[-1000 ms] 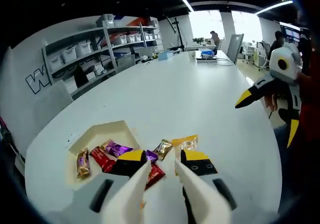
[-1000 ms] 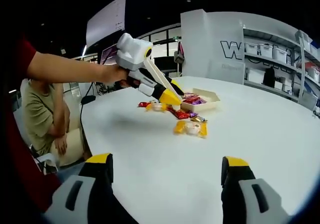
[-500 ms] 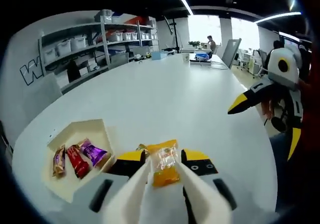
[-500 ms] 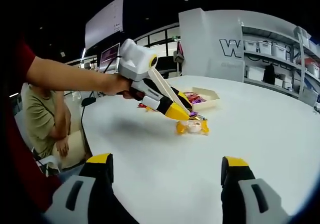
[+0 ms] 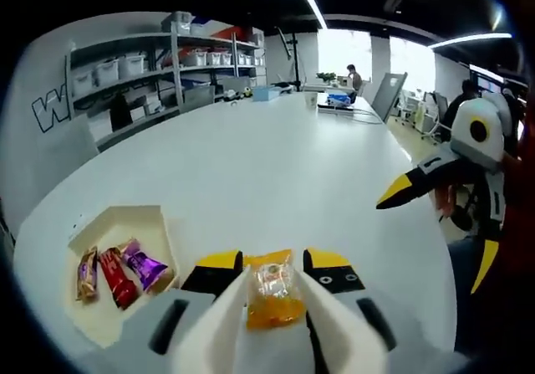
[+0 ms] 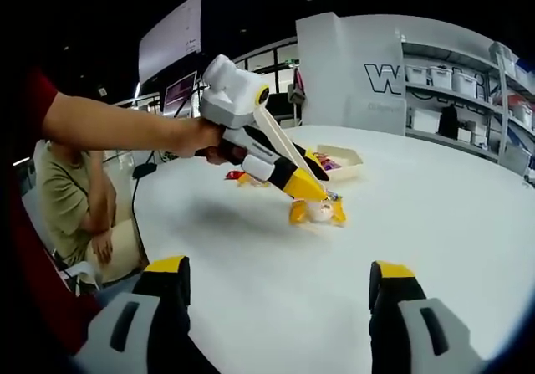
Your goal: Place the target food into the container with the food tongs after gripping and lifting it, then release it inside without dropping or visibly crushing the food.
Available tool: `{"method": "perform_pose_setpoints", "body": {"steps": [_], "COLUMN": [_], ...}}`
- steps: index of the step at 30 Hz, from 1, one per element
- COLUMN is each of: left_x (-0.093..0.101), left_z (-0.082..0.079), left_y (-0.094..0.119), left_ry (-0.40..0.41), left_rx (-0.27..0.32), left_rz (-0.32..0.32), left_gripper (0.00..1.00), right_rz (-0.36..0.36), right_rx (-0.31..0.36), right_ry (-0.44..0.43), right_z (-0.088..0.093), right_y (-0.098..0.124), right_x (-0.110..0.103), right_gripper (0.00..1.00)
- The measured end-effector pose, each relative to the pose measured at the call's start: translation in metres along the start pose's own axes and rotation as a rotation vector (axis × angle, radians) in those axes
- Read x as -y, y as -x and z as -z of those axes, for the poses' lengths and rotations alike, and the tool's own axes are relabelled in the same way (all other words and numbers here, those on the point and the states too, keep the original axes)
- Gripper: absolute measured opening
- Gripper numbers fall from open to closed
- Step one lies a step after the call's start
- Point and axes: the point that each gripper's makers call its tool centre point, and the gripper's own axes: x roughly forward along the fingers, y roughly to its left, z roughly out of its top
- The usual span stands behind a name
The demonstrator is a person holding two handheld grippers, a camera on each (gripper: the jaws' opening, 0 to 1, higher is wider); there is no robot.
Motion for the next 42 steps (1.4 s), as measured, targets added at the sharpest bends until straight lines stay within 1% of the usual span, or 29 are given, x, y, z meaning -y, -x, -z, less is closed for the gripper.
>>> {"method": "perform_pose_setpoints", "body": {"steps": [2,6,9,13,16,19,23,26,28,32,34,37,38,42], "left_x": [-0.002,-0.006,-0.004,-0.003,-0.003,0.002,0.005,0.007,0.01,0.017,0.022,0.025,0.031,0.029], "left_z": [0.001,0.0,0.002,0.004,0.005,0.005,0.005,0.006,0.004,0.003,0.002,0.002,0.002,0.002], "left_y": [-0.001,-0.001,-0.004,-0.006,-0.007,-0.009,-0.012,-0.013,-0.016,-0.021,-0.023,-0.023,-0.023,-0.023], "left_ry": [-0.001,0.023,0.016,0.036,0.034,0.041,0.02,0.022,0.015,-0.024,-0.058,-0.073,-0.106,-0.11], "left_rx": [-0.006,-0.012,-0.025,-0.039,-0.05,-0.069,-0.083,-0.084,-0.101,-0.132,-0.145,-0.145,-0.151,-0.15], "left_rz": [-0.002,-0.006,-0.003,0.001,0.005,0.018,0.023,0.031,0.033,0.038,0.042,0.056,0.06,0.047], "left_gripper": [0.28,0.28,0.28,0.28,0.28,0.28,0.28,0.27,0.27,0.26,0.25,0.24,0.23,0.22], "right_rz": [0.001,0.011,0.012,0.004,0.003,0.003,0.001,0.003,0.003,-0.003,-0.008,-0.01,-0.009,-0.013], "right_rx": [0.005,0.005,0.001,0.006,0.003,0.0,0.008,0.007,0.001,-0.007,-0.001,-0.002,-0.003,-0.006], "right_ry": [-0.005,-0.005,-0.006,-0.007,-0.007,-0.004,-0.004,-0.008,-0.01,-0.005,-0.004,-0.004,-0.003,-0.007], "right_z": [-0.001,0.0,0.002,0.002,0.003,0.003,0.001,0.002,0.004,0.005,0.003,0.003,0.003,0.005], "right_y": [0.002,0.004,0.003,0.002,0.001,0.0,0.0,0.001,0.0,-0.002,-0.003,-0.004,-0.004,-0.005], "right_x": [0.001,0.004,0.004,0.001,0.0,0.001,0.0,0.001,0.001,-0.001,-0.003,-0.003,-0.003,-0.005], "right_gripper": [0.87,0.87,0.87,0.87,0.87,0.87,0.87,0.87,0.87,0.87,0.87,0.87,0.86,0.86]}}
